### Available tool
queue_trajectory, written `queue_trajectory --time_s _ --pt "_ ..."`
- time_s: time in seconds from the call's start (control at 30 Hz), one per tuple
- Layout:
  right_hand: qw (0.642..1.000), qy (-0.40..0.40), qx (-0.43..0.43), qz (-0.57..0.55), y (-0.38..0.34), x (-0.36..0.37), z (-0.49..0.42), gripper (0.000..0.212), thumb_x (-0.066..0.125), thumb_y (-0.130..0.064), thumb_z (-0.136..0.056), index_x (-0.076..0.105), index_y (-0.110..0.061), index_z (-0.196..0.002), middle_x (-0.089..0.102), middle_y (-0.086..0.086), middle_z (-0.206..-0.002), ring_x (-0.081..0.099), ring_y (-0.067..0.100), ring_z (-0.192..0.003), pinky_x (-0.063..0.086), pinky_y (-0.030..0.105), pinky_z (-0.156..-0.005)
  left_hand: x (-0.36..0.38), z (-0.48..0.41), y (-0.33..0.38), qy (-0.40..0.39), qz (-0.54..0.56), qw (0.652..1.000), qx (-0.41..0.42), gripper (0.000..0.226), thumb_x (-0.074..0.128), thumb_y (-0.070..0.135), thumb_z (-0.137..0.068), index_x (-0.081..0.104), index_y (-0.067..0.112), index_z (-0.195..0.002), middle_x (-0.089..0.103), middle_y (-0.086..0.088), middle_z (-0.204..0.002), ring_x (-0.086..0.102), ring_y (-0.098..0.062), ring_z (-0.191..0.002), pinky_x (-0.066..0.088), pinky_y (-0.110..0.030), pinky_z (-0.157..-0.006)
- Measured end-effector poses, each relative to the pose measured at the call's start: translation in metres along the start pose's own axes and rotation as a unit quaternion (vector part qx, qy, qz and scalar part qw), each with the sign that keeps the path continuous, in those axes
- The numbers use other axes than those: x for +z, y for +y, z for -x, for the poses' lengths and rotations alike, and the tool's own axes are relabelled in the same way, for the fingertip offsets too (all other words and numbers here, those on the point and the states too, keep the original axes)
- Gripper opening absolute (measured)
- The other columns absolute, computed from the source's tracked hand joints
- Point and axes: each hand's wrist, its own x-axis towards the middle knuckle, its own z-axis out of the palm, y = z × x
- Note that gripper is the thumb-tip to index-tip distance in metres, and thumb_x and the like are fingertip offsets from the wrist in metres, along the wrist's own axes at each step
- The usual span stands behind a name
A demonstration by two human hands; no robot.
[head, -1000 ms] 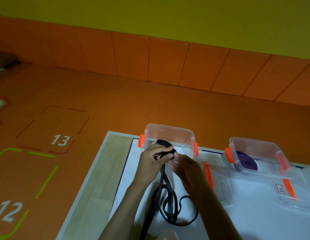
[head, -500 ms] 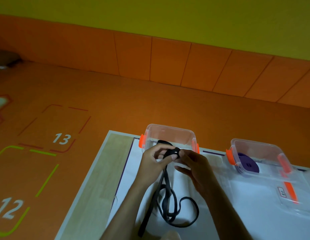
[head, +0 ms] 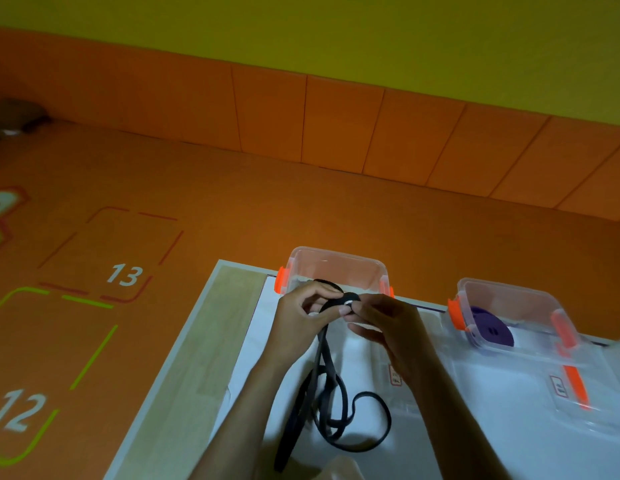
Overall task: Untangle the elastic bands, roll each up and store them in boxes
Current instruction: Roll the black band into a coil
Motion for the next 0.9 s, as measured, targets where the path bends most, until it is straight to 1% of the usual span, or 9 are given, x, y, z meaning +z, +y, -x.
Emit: queue_trajectory --time_s 0.03,0.1,0.27,0.4,0.5,0.57,0.67,0.77,0.9 --pt "1.0 0.004 -0.008 0.023 -0.002 -0.001 0.001 0.003 0.079 -0.012 -0.091 0.08 -0.01 -0.092 0.08 0.015 -0.098 0.08 0.029 -0.092 0.064 0.028 -0.073 -0.002 0.0 0.0 0.003 -0.01 1.0 0.001 0.02 0.091 0.017 -0.082 0.081 0.03 -0.093 0.078 0.006 -0.1 0.074 -0.015 -0.098 0.056 -0.02 -0.086" --pt "0.997 0.015 -0.035 0.063 -0.002 -0.003 0.0 0.008 0.08 -0.012 -0.09 0.082 -0.019 -0.087 0.081 0.012 -0.09 0.08 0.027 -0.082 0.063 0.026 -0.067 -0.003 0.002 -0.001 0.009 -0.021 1.0 -0.001 0.018 0.09 0.021 -0.082 0.081 0.032 -0.093 0.078 0.006 -0.097 0.073 -0.011 -0.092 0.055 -0.019 -0.083" --pt "0.995 0.026 -0.08 0.053 0.0 0.001 -0.002 0.006 0.082 -0.005 -0.087 0.079 -0.008 -0.092 0.079 0.015 -0.087 0.08 0.032 -0.08 0.063 0.026 -0.069 -0.001 0.007 0.004 0.014 0.017 1.0 -0.009 0.014 0.088 0.023 -0.084 0.081 0.031 -0.092 0.077 0.008 -0.091 0.071 -0.007 -0.083 0.053 -0.017 -0.077" --pt "0.994 0.031 -0.104 -0.024 -0.004 0.006 -0.002 0.036 0.084 -0.023 -0.075 0.073 -0.01 -0.106 0.078 0.015 -0.092 0.079 0.034 -0.087 0.064 0.031 -0.072 0.002 0.009 0.009 -0.017 0.029 0.999 -0.011 0.019 0.087 0.019 -0.087 0.08 0.034 -0.098 0.074 0.018 -0.088 0.069 0.001 -0.082 0.051 -0.012 -0.075" --pt "0.993 0.035 -0.102 -0.036 -0.004 0.007 -0.004 0.048 0.093 -0.028 -0.074 0.068 -0.004 -0.107 0.075 0.022 -0.099 0.078 0.038 -0.09 0.065 0.04 -0.076 0.01 0.008 0.01 0.0 0.066 0.998 -0.022 0.019 0.086 0.016 -0.088 0.079 0.024 -0.103 0.079 0.006 -0.1 0.077 -0.015 -0.098 0.058 -0.021 -0.083" --pt "0.993 0.037 -0.11 -0.037 -0.001 0.007 -0.005 0.031 0.086 -0.017 -0.083 0.066 -0.003 -0.103 0.073 0.025 -0.102 0.077 0.039 -0.091 0.066 0.047 -0.079 0.013 0.008 0.01 0.022 0.085 0.996 -0.026 0.019 0.086 0.012 -0.088 0.078 0.016 -0.104 0.08 0.001 -0.103 0.078 -0.019 -0.1 0.059 -0.023 -0.084" --pt "0.99 0.027 -0.135 -0.035 0.003 0.01 -0.004 0.01 0.075 -0.008 -0.093 0.067 -0.007 -0.099 0.076 0.019 -0.104 0.078 0.037 -0.093 0.065 0.043 -0.075 0.015 0.007 0.009 0.046 0.116 0.992 -0.036 0.019 0.085 0.009 -0.087 0.078 0.011 -0.104 0.08 -0.002 -0.105 0.077 -0.023 -0.104 0.059 -0.024 -0.087" --pt "0.988 0.03 -0.154 0.008 0.004 0.013 -0.004 0.01 0.077 -0.016 -0.09 0.07 -0.013 -0.096 0.078 0.009 -0.104 0.078 0.025 -0.093 0.065 0.035 -0.068 0.014 0.007 0.009 0.065 0.143 0.987 -0.039 0.019 0.086 0.007 -0.086 0.081 0.014 -0.103 0.08 -0.003 -0.107 0.077 -0.022 -0.106 0.058 -0.022 -0.09" --pt "0.987 0.023 -0.156 0.018 0.01 0.01 -0.006 0.015 0.077 0.0 -0.09 0.07 -0.013 -0.093 0.079 0.006 -0.101 0.078 0.022 -0.088 0.064 0.031 -0.068 0.01 0.004 0.01 0.072 0.123 0.989 -0.044 0.022 0.087 0.004 -0.083 0.083 0.016 -0.101 0.08 -0.003 -0.106 0.077 -0.021 -0.106 0.058 -0.022 -0.092"
